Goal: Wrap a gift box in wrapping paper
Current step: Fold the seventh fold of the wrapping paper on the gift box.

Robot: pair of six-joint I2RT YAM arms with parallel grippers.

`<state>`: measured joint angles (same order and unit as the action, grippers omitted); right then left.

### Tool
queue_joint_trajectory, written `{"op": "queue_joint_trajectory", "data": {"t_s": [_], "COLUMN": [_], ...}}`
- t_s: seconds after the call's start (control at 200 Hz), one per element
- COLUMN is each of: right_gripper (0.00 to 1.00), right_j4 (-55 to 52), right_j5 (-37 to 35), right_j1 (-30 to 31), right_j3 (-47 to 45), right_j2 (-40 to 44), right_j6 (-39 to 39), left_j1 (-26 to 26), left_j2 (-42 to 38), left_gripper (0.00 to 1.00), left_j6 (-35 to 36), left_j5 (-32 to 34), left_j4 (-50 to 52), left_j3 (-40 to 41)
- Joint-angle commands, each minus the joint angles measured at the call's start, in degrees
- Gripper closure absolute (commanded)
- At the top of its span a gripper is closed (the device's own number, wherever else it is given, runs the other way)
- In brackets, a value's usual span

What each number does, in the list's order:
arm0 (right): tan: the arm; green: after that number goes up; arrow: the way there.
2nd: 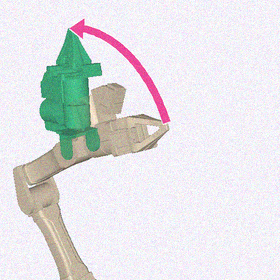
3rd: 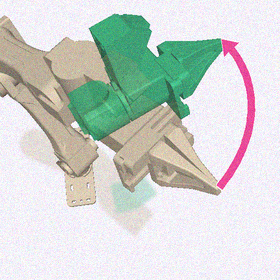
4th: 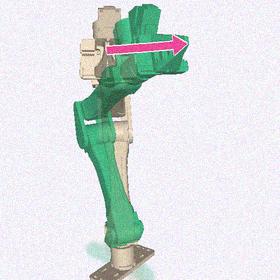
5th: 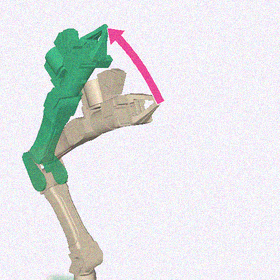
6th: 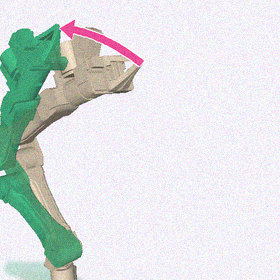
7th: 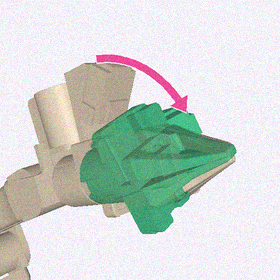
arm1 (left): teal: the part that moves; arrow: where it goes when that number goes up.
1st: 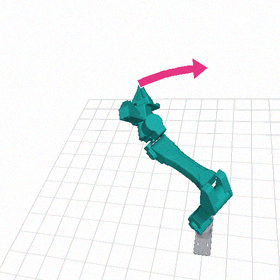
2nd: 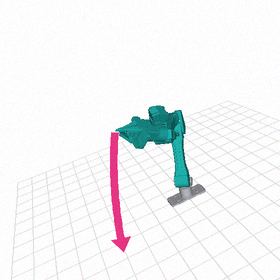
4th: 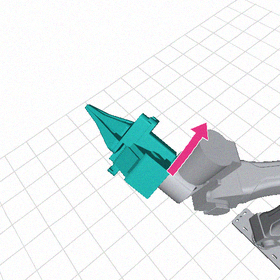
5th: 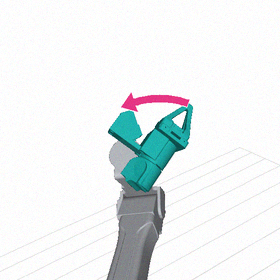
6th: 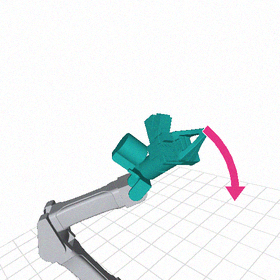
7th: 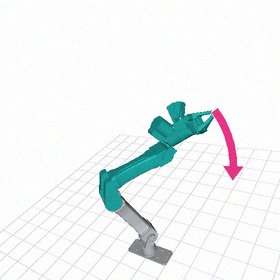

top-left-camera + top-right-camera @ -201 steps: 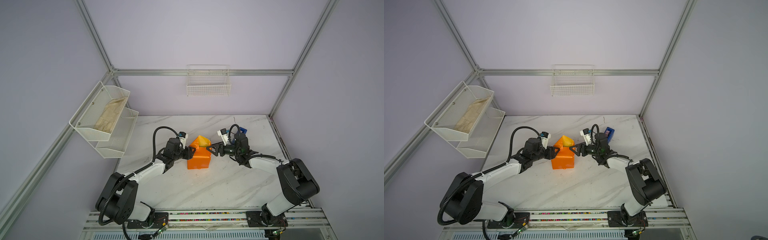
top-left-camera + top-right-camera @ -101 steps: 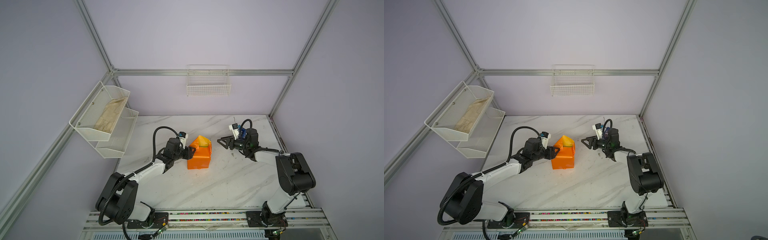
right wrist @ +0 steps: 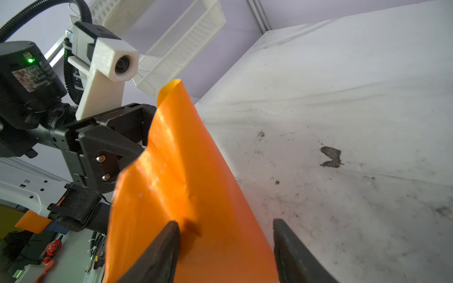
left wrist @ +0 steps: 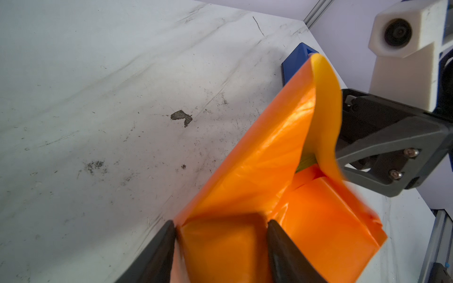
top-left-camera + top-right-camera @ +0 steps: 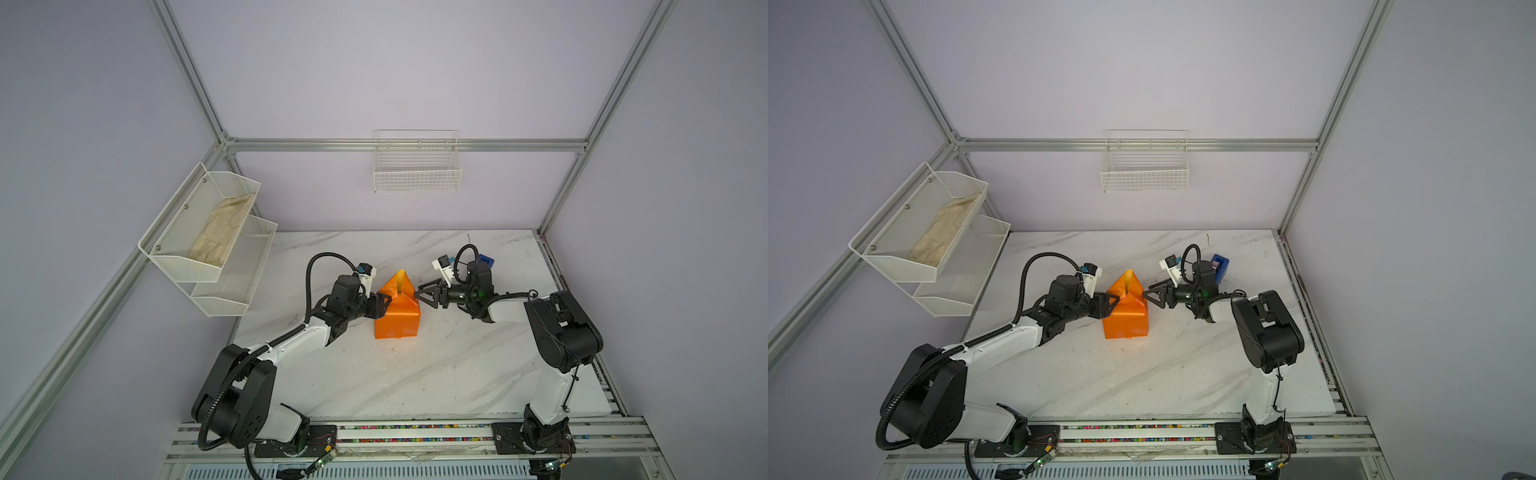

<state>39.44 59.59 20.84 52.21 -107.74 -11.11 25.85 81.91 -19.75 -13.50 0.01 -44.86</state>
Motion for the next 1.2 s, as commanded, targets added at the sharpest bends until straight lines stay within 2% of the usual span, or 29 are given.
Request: {"op": "queue_joint_trajectory", "data": {"t_s": [0.0, 0.435, 0.695, 0.965, 1.195], "right_gripper": [0.37, 0.40, 0.43, 0.48, 0.56], "right_j4": [-0.21, -5.65, -8.01, -7.85, -6.11], "right_j5": [1.05, 0.12, 2.95, 4.83, 4.55], "right_j1": [1.74, 2.97, 4.89, 6.01, 6.57], "right_j3": [1.31, 4.76, 8.82, 10.97, 12.18], "right_j2": [-0.70, -1.87, -4.52, -6.54, -8.46], "right_j6": [3.11, 10.68, 13.85, 13.70, 11.82], "left_j1": [1.58, 1.57, 1.58, 1.75, 2.02], "left_j2": [3.87, 4.92, 5.50, 6.13, 6.82], "left_gripper": [0.42, 0.42, 0.43, 0.44, 0.44], "left_j6": [3.65, 3.98, 4.11, 4.46, 4.64], "left_j5": [-3.60, -4.78, -5.11, -4.97, -5.10], "left_j4": [16.32, 16.72, 17.32, 18.52, 18.95], "left_j3": [2.25, 1.72, 1.52, 0.94, 0.61]}}
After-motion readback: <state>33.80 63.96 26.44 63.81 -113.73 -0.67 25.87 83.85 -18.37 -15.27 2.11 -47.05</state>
